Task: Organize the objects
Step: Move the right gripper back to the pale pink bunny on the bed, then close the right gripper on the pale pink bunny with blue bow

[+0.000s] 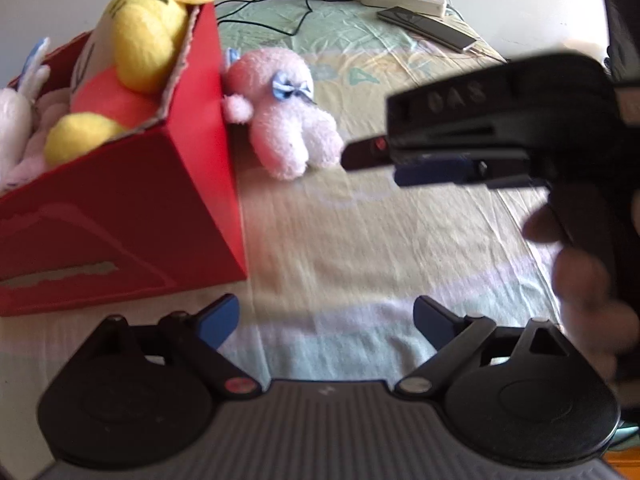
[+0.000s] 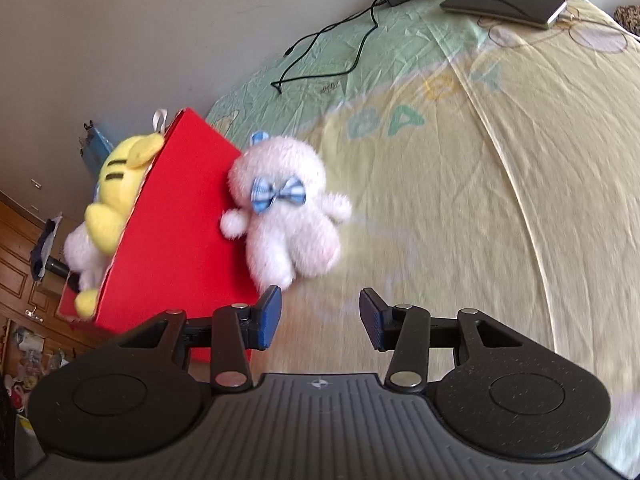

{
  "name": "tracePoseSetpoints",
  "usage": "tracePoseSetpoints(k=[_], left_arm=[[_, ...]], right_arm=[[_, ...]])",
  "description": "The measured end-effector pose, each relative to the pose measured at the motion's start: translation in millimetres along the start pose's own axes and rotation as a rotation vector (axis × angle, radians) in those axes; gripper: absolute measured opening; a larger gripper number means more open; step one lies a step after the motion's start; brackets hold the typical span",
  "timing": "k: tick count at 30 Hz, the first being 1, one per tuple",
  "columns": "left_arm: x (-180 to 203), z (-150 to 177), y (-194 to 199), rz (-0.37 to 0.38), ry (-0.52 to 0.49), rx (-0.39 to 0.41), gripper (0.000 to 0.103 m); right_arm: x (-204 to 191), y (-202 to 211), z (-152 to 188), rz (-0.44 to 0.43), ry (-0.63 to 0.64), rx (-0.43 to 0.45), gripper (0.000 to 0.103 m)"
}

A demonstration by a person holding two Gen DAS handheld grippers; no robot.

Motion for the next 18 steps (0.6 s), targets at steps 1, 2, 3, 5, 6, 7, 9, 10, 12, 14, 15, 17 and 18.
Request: tracePoseSetpoints(k=[1, 2, 3, 5, 6, 7, 9, 10, 12, 14, 15, 17, 18], left_arm=[[-1.1, 1.2, -1.0, 0.014, -0.002, -0.002, 0.094], [-2.4, 2.3, -2.0, 0.027, -0.004, -0.005, 0.094], [-4.3, 3.8, -2.9, 0.038, -0.005, -0.006, 0.094], [-7.9, 4.6, -5.0, 0.057, -0.005, -0.01, 0.094], [-9.6, 4.5, -6.3, 0.063, -0.005, -0.013, 0.094], [-10.8, 4.6, -7.4, 0.066, -0.004, -0.015, 0.094], [-14.6, 4.3, -8.8, 0.073, -0.002, -0.019, 0.094], [-16.3, 4.0, -9.3, 0.078, 0.0, -0.02, 0.094], [-18.9, 3.4, -10.2, 0.088, 0.002, -0.024, 0.094], [-20.0, 3.0, -11.1, 0.095, -0.004, -0.026, 0.094], [-20.2, 2.8, -11.5, 0.095, -0.007, -0.026, 0.094], [-20.9, 2.0, -12.9, 0.098, -0.009, -0.029, 0.094], [-21.2, 1.5, -13.4, 0.102, -0.007, -0.031, 0.094]], right_arm=[[0.4, -4.1, -3.4, 0.003, -0.002, 0.011, 0.047], [1.0, -7.5, -5.7, 0.003, -0.006, 0.018, 0.047], [1.2, -12.2, -8.1, 0.002, -0.009, 0.023, 0.047], [1.4, -20.8, -10.6, -0.002, -0.012, 0.026, 0.047], [1.0, -25.5, -11.5, -0.004, -0.011, 0.025, 0.047], [0.4, -29.7, -12.5, -0.007, -0.009, 0.026, 0.047], [-1.9, -36.7, -13.9, -0.019, -0.003, 0.031, 0.047], [-2.5, -39.8, -14.5, -0.021, 0.0, 0.031, 0.047], [-3.8, -45.7, -15.2, -0.036, 0.001, 0.029, 0.047], [-4.8, -49.2, -16.7, -0.052, -0.005, 0.032, 0.047], [-5.3, -50.9, -17.5, -0.061, -0.012, 0.03, 0.047], [-6.6, -54.9, -18.0, -0.08, -0.028, 0.02, 0.043], [-7.3, -57.4, -17.7, -0.096, -0.04, 0.009, 0.036]])
Point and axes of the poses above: each gripper's, at about its wrist camera, not at the fingertips, and y roughly against the way its jaws point, x to its right, z to its underside, the point moved 3 cm from there along -y, roughly the way its jaws point, and after that the axes turned 3 degrees about x, right-handed, at the moved point
